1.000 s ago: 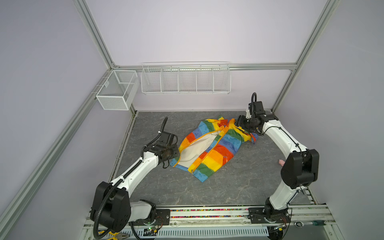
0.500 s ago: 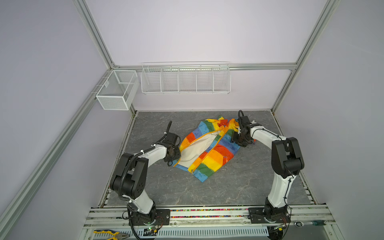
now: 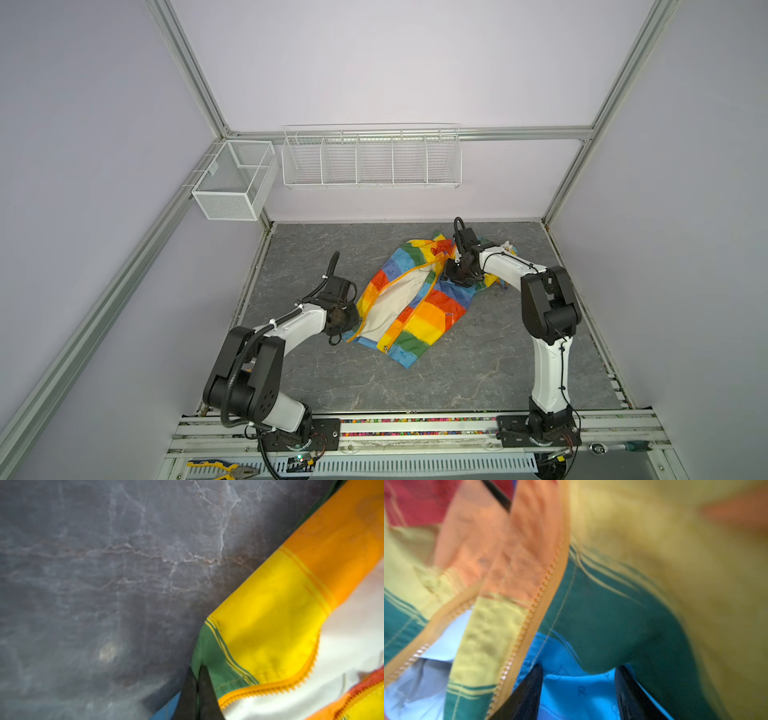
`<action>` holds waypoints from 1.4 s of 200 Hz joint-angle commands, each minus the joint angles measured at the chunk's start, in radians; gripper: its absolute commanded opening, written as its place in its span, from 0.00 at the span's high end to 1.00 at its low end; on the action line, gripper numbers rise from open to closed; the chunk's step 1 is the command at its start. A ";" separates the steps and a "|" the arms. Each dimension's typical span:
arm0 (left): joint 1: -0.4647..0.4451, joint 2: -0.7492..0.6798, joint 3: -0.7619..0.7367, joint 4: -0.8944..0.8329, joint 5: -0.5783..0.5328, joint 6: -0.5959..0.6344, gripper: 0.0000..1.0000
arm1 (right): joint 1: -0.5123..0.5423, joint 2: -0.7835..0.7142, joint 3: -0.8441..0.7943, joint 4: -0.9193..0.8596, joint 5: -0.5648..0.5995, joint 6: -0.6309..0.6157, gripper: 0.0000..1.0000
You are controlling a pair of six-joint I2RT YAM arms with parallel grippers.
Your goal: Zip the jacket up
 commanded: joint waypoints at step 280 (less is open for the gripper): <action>-0.024 -0.259 0.337 -0.329 0.040 0.085 0.50 | 0.203 -0.189 -0.191 0.079 -0.059 0.075 0.35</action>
